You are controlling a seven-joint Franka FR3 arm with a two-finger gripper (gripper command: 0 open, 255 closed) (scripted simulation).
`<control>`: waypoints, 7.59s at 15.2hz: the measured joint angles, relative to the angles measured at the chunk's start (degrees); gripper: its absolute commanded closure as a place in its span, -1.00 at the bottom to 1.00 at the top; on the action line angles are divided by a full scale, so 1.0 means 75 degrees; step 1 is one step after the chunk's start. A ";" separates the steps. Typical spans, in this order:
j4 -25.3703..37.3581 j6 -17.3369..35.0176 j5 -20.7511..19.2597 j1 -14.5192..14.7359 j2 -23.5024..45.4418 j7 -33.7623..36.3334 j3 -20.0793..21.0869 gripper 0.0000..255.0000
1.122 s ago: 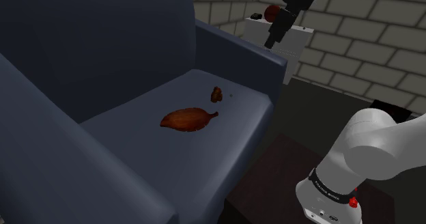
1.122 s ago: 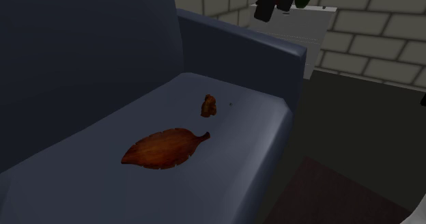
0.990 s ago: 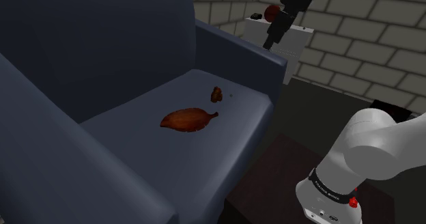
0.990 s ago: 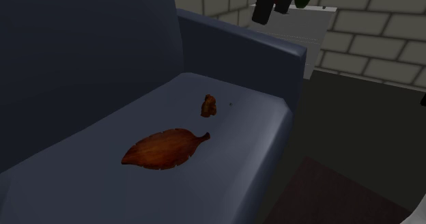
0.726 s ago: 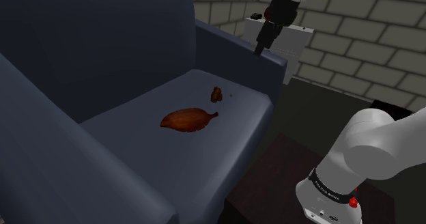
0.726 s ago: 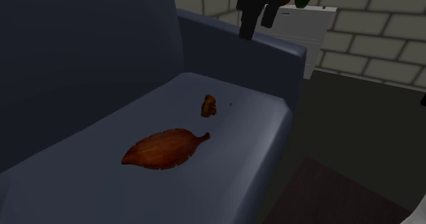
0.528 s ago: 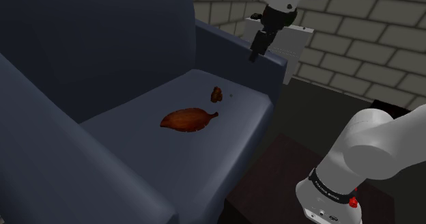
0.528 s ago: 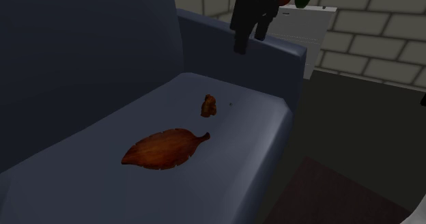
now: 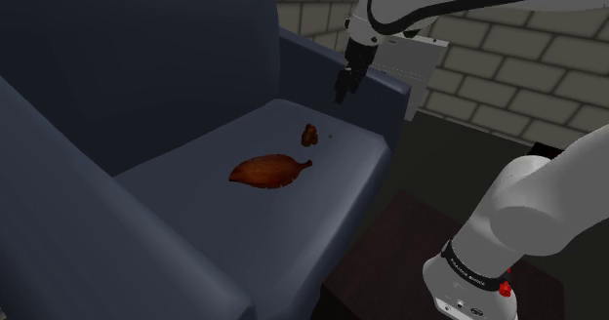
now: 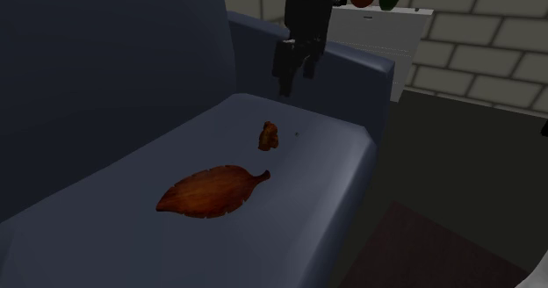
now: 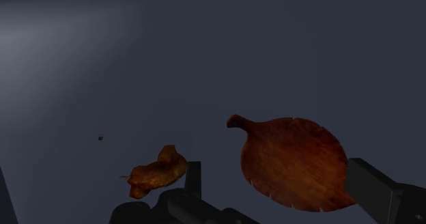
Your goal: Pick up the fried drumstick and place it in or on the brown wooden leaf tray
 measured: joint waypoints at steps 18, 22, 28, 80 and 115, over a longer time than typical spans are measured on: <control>0.2379 0.1786 -0.0094 -0.0372 0.5065 -0.0750 -0.0444 -1.00; 0.2820 0.1942 -0.0071 -0.0467 0.5764 -0.0864 -0.0469 -1.00; 0.2720 0.2417 -0.0048 -0.0513 0.6147 -0.0889 -0.0467 -1.00; 0.2614 0.0348 -0.0315 0.0970 0.4154 0.1404 0.0389 1.00; 0.1938 0.1985 -0.0521 0.1637 0.5151 0.2759 0.0849 -1.00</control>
